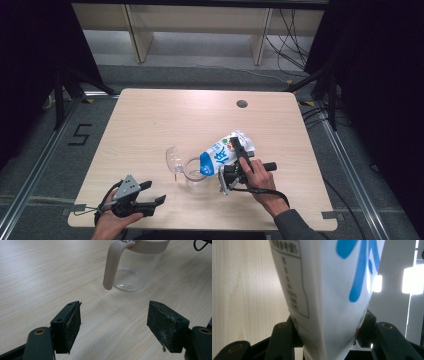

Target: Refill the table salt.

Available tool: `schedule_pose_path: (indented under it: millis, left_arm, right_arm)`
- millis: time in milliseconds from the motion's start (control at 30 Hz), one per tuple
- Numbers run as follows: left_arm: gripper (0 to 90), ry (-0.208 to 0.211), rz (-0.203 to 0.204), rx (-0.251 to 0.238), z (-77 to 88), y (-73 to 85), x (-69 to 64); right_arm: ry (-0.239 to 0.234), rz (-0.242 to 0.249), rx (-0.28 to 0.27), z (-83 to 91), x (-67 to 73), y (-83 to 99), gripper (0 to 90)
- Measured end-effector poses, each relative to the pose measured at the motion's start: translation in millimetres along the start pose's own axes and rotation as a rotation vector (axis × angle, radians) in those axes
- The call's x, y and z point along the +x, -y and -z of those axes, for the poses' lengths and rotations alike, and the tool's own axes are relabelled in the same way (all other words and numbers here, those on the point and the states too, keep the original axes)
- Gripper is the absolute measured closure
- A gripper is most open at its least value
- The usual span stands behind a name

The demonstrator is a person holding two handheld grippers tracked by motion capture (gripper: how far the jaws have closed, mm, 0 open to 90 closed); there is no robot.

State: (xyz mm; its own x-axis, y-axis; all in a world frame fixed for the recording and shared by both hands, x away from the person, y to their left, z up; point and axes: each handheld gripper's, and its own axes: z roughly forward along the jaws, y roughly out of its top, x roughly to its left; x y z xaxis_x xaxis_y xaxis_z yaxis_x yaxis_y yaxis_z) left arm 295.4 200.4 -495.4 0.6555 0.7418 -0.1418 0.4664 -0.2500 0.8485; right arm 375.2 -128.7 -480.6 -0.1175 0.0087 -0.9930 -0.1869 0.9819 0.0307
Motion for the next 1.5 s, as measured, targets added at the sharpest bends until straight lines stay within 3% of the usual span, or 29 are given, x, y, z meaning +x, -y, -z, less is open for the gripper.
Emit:
schedule_pose_path:
  millis: [333,400,433,633,700,767,800,867,967,1033,1100,1200,1500]
  left_arm:
    - [26.8,-0.006,0.003,-0.001,0.5,-0.1,-0.5]
    - [26.8,-0.006,0.004,-0.002,0.5,-0.1,-0.5]
    - [26.8,-0.006,0.003,-0.001,0.5,-0.1,-0.4]
    - [26.8,-0.004,-0.005,-0.001,0.8,-0.4,-0.1]
    - [26.8,-0.004,-0.004,-0.001,0.7,-0.3,-0.1]
    - [26.8,-0.005,-0.007,-0.001,0.8,-0.4,-0.1]
    - [26.8,-0.006,-0.007,-0.002,0.8,-0.4,0.0]
    - [26.8,-0.005,0.004,-0.001,0.6,-0.1,-0.6]
    - [26.8,-0.007,-0.003,0.004,0.8,-0.2,-0.3]
    - [26.8,-0.007,-0.003,0.005,0.8,-0.2,-0.3]
    - [26.8,-0.007,-0.002,0.004,0.8,-0.2,-0.5]
    - [26.9,0.001,0.000,0.002,0.1,-0.1,-0.1]
    - [26.8,-0.001,0.001,0.000,0.0,0.0,-0.2]
  right_arm:
    - [0.010,-0.006,0.000,1.3,-0.4,0.8,54.6]
    - [0.015,0.043,-0.008,1.5,-4.3,-0.1,54.7]
    - [0.008,0.005,0.001,2.0,-2.1,0.5,54.8]
    - [0.010,0.017,0.004,3.0,-3.4,0.9,55.1]
    - [-0.012,0.022,0.022,4.2,-4.4,0.2,55.2]
    - [0.023,0.003,-0.013,2.2,-1.9,1.5,55.3]
    - [0.011,0.019,0.009,3.8,-3.4,0.6,55.3]
    - [0.015,0.012,0.002,3.3,-2.8,0.9,55.4]
    - [0.021,0.040,0.003,3.9,-4.5,-0.2,55.5]
    - [0.020,0.018,0.008,4.1,-2.5,-0.1,55.6]
    - [0.017,0.028,0.018,4.7,-2.9,-0.3,55.7]
    - [0.044,0.025,-0.017,2.5,-2.0,0.3,55.8]
    - [0.034,0.032,0.000,3.4,-3.8,0.1,56.5]
